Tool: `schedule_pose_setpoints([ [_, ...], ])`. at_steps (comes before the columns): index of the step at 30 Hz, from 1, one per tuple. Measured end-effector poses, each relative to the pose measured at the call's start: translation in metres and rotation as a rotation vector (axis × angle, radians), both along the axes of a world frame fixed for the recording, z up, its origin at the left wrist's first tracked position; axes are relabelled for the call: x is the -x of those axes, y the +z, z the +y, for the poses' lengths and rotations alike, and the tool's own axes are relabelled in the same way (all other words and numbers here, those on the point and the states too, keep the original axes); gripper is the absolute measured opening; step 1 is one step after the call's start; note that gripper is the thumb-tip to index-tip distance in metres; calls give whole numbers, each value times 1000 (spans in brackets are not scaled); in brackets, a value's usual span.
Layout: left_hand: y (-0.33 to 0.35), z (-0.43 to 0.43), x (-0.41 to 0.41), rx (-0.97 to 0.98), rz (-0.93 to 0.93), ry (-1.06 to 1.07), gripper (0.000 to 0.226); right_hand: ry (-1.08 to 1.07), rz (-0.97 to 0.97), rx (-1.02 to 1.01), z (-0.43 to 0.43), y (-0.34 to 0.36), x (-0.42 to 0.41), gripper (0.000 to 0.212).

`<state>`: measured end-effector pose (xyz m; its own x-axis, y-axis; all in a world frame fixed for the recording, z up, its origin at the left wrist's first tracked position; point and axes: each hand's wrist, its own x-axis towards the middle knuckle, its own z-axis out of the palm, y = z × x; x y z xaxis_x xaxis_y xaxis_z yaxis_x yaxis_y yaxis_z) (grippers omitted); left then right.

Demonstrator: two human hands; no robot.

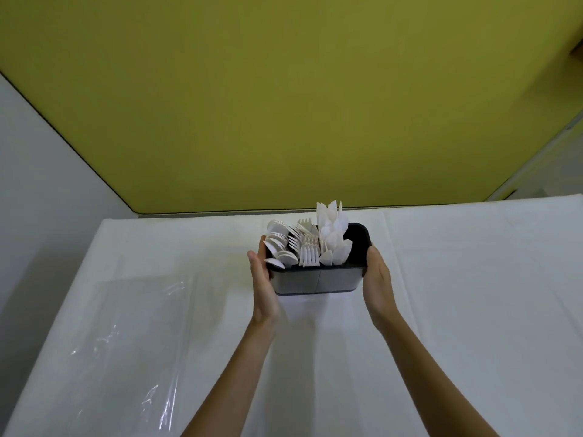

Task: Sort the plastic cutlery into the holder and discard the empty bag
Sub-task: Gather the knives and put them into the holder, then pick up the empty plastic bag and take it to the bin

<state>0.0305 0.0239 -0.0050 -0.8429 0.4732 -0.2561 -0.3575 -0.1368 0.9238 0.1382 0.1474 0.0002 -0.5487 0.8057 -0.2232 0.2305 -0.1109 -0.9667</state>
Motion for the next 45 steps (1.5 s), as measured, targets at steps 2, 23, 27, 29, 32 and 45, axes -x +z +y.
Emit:
schedule_pose_setpoints([
  [2,1,1,0,1,-4,20,62,-12,10,8,0,-2,2,49],
  [23,-4,-136,-64,229,54,429,50,223,-147,-165,-73,-27,-64,47],
  [27,-2,-190,-59,397,121,596,41,462,-149,-164,-112,-29,-47,47],
  [29,-5,-217,-51,524,161,638,38,581,-162,-160,-135,-30,-35,46],
  [32,-16,-251,-27,814,202,567,41,700,-188,-116,-167,-33,-12,42],
  [45,-45,-316,58,1459,345,143,71,371,-361,254,-279,-52,94,53],
])
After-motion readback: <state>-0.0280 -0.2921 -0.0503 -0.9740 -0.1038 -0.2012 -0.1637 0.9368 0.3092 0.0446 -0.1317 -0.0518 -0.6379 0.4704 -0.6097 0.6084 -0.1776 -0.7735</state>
